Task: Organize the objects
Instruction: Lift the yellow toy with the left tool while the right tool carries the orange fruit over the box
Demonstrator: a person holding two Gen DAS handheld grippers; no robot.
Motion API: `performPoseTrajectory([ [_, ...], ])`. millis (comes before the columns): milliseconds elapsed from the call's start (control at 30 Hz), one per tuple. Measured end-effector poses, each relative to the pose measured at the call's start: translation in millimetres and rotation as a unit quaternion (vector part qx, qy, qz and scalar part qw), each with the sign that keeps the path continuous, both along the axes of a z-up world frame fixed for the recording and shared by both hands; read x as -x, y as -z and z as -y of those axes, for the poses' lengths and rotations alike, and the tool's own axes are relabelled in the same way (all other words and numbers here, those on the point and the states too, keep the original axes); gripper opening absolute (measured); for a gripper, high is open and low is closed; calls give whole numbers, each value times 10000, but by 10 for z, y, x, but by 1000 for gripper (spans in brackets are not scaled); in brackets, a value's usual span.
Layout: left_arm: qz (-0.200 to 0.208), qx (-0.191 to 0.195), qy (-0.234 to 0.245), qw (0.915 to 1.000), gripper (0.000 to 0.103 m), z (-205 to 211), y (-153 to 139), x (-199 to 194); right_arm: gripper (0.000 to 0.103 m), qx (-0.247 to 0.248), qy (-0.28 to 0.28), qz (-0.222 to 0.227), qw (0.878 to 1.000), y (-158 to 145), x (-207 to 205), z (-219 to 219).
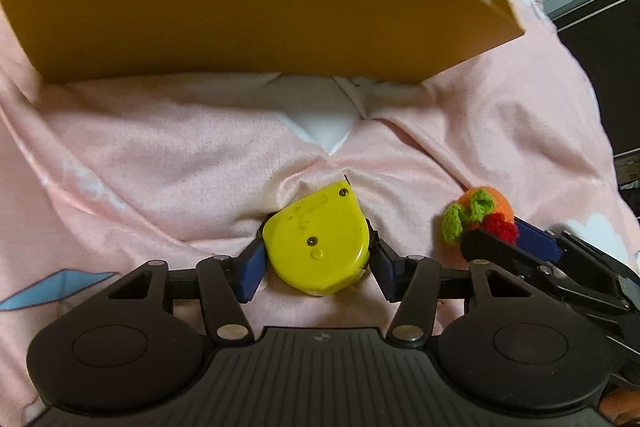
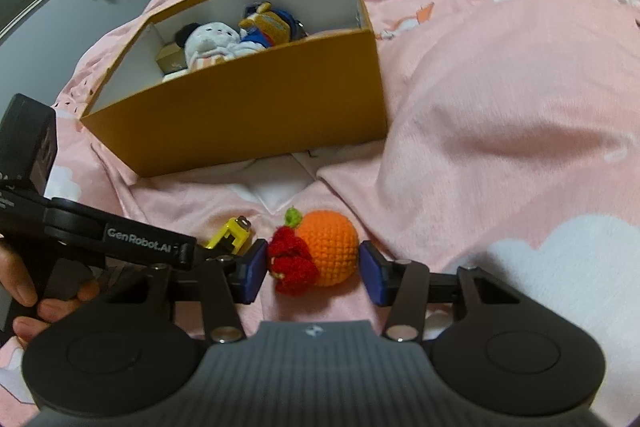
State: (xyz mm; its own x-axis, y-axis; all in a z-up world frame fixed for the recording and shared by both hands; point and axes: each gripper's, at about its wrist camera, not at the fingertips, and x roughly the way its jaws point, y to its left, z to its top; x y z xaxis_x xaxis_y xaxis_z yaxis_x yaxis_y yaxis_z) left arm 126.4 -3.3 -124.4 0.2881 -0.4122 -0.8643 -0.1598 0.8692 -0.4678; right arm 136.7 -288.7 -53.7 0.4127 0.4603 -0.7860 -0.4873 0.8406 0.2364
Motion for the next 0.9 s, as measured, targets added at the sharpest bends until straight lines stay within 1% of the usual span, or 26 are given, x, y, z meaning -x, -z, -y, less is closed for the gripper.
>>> performPoseTrajectory([
  [100,205,80,57,9997,64,-38,-138,32,51,-2,-125,153,9998,-90,33,-25],
  [233,518,333,117,9980,64,-95,-374,73,51,2,-288,433,9986,-266,48,-56],
  [300,735,384,180,9964,64,-48,-518,46,51,-12,-366,594,9976,-389,25,-62],
  [433,1200,417,254,9916,64,-124,-914,97,51,15,-541,951,9940,-644,-40,-100],
  [533,1562,340,287,9867,64,-126,-1171,49,51,42,-699,1252,9897,-840,-134,-155],
  [600,1791,216,293,9832,64,-133,-1329,-22,51,19,-780,1408,9870,-954,-222,-193],
  [700,2030,-16,290,9788,64,-194,-1519,-165,51,12,-906,1597,9830,-1096,-392,-288],
  [800,2131,-219,245,9765,64,-251,-1585,-359,51,206,-1046,1813,9776,-1161,-591,-450],
  [900,2067,-400,222,9773,64,-306,-1555,-572,51,432,-1260,1900,9727,-1136,-828,-635],
])
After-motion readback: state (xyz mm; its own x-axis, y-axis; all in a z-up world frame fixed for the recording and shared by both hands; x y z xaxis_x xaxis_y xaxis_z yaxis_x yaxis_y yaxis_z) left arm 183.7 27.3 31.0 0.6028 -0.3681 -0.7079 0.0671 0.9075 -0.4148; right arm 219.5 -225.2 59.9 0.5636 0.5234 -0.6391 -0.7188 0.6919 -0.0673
